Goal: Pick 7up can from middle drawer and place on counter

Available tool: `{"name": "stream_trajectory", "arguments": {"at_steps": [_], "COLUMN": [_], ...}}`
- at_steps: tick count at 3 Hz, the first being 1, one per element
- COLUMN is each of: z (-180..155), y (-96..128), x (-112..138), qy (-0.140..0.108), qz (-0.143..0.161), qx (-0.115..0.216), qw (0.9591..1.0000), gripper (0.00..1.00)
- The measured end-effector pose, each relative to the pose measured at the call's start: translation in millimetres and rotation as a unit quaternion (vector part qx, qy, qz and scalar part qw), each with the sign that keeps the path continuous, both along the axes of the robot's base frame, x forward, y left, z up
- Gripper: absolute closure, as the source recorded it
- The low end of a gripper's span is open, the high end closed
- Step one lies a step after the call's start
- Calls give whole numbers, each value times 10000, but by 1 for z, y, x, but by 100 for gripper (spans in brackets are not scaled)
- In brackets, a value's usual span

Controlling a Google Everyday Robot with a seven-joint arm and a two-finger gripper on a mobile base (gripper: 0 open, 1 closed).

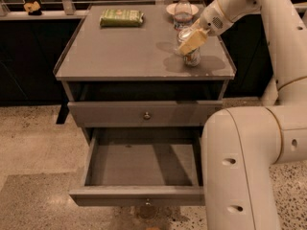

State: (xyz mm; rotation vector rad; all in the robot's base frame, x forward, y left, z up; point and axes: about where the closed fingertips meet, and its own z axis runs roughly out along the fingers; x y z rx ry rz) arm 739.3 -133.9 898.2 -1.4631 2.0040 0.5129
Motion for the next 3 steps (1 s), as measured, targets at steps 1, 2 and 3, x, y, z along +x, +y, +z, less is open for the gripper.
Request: {"name": "stream_trajectory", "arguments": {"at_steps": [1, 2, 3], "z": [0, 0, 0], "y": [0, 0, 0], "x": [0, 0, 0], "qy": [0, 0, 0], "qz": [0, 0, 0], "qx": [0, 0, 0], "qw": [10000, 10000, 10000], "gripper": [12, 0, 0]}}
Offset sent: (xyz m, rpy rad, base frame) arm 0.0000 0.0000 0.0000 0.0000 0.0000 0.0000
